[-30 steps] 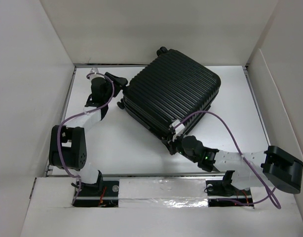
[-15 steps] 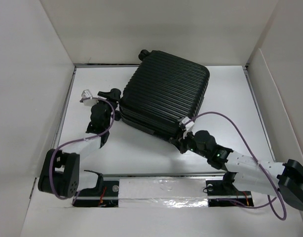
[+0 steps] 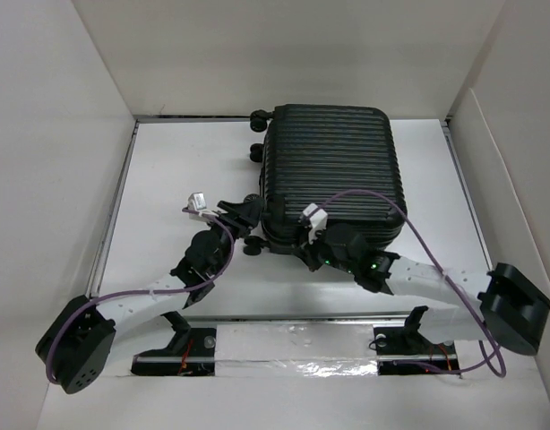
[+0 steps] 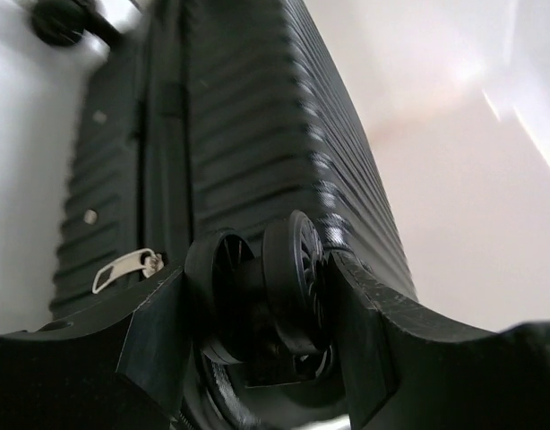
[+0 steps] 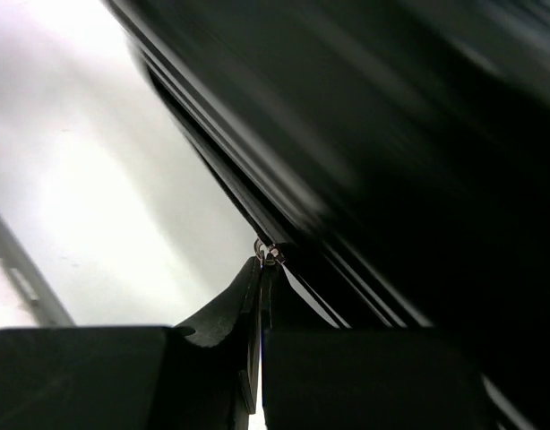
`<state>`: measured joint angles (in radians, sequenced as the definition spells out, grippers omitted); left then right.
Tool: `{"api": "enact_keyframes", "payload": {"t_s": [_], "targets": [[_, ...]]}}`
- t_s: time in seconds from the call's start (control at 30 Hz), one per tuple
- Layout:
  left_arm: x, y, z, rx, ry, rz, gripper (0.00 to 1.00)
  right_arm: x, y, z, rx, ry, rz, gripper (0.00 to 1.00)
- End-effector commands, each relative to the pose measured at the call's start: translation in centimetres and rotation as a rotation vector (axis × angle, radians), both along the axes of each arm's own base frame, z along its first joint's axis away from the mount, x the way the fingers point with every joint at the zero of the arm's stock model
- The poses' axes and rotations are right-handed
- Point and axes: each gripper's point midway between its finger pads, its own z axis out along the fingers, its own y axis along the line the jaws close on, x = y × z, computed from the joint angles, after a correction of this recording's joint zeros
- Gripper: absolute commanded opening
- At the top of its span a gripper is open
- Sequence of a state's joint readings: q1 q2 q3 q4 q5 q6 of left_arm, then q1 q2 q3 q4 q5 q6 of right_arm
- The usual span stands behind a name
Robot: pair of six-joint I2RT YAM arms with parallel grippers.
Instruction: Pack the luggage
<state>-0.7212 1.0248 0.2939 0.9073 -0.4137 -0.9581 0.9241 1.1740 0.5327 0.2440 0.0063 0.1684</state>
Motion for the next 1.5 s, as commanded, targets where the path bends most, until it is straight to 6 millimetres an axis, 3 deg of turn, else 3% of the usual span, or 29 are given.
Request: {"api": "enact_keyframes", "payload": {"t_s": [0.0, 0.1, 0.13, 0.2, 0.23, 0.3, 0.33, 0.43, 0.53, 0.57, 0.63, 0.67, 0.7, 0.73, 0.8, 0.83, 0.9, 0.93, 1.0, 1.03, 1.1, 1.2, 1.27, 1.3, 1.33, 1.37, 1.4, 1.43, 1.47], "targets": [[-4.6, -5.1, -1.7, 0.142, -0.011, -0.324, 0.00, -1.1, 7.1, 7.7, 0.208, -0.117, 0.160, 0.00], [-5.8, -5.3, -1.5, 0.152, -0.009, -0.352, 0.00, -3.2, 10.9, 9.1, 0.220, -0.120, 0.268, 0.00], [-6.1, -5.0, -2.3, 0.173, 0.015, -0.351, 0.00, -3.6, 12.1, 7.9, 0.194, -0.101, 0.296, 0.00], [-6.6, -4.2, -2.0, 0.160, 0.006, -0.344, 0.00, -5.4, 14.6, 9.3, 0.226, -0.104, 0.386, 0.00], [-7.0, -3.7, -3.2, 0.177, 0.029, -0.344, 0.00, -6.0, 15.6, 8.4, 0.214, -0.090, 0.416, 0.00], [-7.6, -2.9, -3.0, 0.154, 0.025, -0.332, 0.00, -7.3, 17.1, 9.2, 0.251, -0.100, 0.489, 0.00], [-8.1, -2.5, -4.4, 0.167, 0.057, -0.333, 0.00, -7.3, 17.7, 9.1, 0.269, -0.101, 0.500, 0.00], [-9.1, -2.0, -5.3, 0.150, 0.068, -0.339, 0.00, -7.4, 17.3, 7.7, 0.240, -0.089, 0.498, 0.00], [-9.9, -2.5, -5.7, 0.141, 0.073, -0.355, 0.00, -6.9, 15.3, 6.9, 0.219, -0.094, 0.476, 0.00], [-10.1, -2.7, -5.6, 0.140, 0.072, -0.360, 0.00, -7.2, 13.8, 4.9, 0.186, -0.064, 0.473, 0.00], [-10.7, -4.1, -5.4, 0.145, 0.064, -0.395, 0.00, -7.5, 11.4, 5.8, 0.213, -0.070, 0.478, 0.00], [-10.9, -4.6, -5.4, 0.155, 0.066, -0.404, 0.00, -6.8, 9.1, 3.9, 0.179, -0.037, 0.444, 0.00], [-10.7, -5.1, -6.2, 0.192, 0.086, -0.398, 0.00, -6.8, 7.7, 5.6, 0.213, -0.065, 0.435, 0.00], [-10.7, -6.1, -4.8, 0.189, 0.053, -0.410, 0.00, -6.4, 6.4, 5.7, 0.209, -0.071, 0.411, 0.00], [-11.1, -8.0, -5.3, 0.231, 0.058, -0.448, 0.00, -5.4, 3.4, 4.5, 0.159, -0.041, 0.337, 0.00], [-10.7, -9.1, -3.3, 0.208, 0.014, -0.457, 0.00, -5.0, 2.2, 6.1, 0.181, -0.084, 0.302, 0.00], [-10.5, -11.0, -3.7, 0.235, 0.015, -0.501, 0.00, -3.9, 0.1, 5.4, 0.148, -0.080, 0.219, 0.00], [-10.0, -12.2, -1.5, 0.200, -0.029, -0.509, 0.00, -3.7, -0.6, 6.0, 0.158, -0.098, 0.191, 0.00], [-9.7, -13.9, -1.8, 0.236, -0.040, -0.545, 0.00, -3.4, -1.2, 5.7, 0.153, -0.090, 0.152, 0.00], [-9.3, -14.9, -0.1, 0.212, -0.073, -0.547, 0.00, -3.3, -1.4, 5.4, 0.156, -0.081, 0.130, 0.00], [-9.4, -16.1, 0.2, 0.221, -0.088, -0.586, 0.00, -3.0, -1.2, 6.3, 0.220, -0.091, 0.103, 0.00], [-9.3, -16.3, 1.4, 0.210, -0.114, -0.597, 0.00, -2.9, -1.2, 6.5, 0.284, -0.085, 0.051, 0.00], [-9.6, -15.5, -0.4, 0.268, -0.067, -0.598, 0.00, -2.6, -1.8, 5.9, 0.262, -0.081, 0.017, 0.00], [-9.8, -14.8, 0.0, 0.268, -0.069, -0.590, 0.08, -2.5, -2.2, 5.9, 0.258, -0.091, -0.002, 0.00], [-10.3, -13.8, -1.8, 0.307, -0.038, -0.594, 0.16, -2.4, -2.5, 5.8, 0.245, -0.103, -0.009, 0.00], [-10.5, -13.2, -2.3, 0.317, -0.029, -0.587, 0.25, -1.7, -3.4, 5.3, 0.226, -0.099, -0.038, 0.00], [-10.7, -12.2, -1.5, 0.301, -0.044, -0.574, 0.35, -1.5, -3.7, 5.6, 0.231, -0.106, -0.047, 0.00], [-11.2, -11.3, -3.2, 0.331, -0.008, -0.576, 0.39, -1.5, -3.9, 5.6, 0.230, -0.109, -0.037, 0.00], [-11.5, -10.7, -3.2, 0.333, -0.007, -0.576, 0.43, -1.0, -4.4, 5.6, 0.227, -0.112, -0.049, 0.00]]}}
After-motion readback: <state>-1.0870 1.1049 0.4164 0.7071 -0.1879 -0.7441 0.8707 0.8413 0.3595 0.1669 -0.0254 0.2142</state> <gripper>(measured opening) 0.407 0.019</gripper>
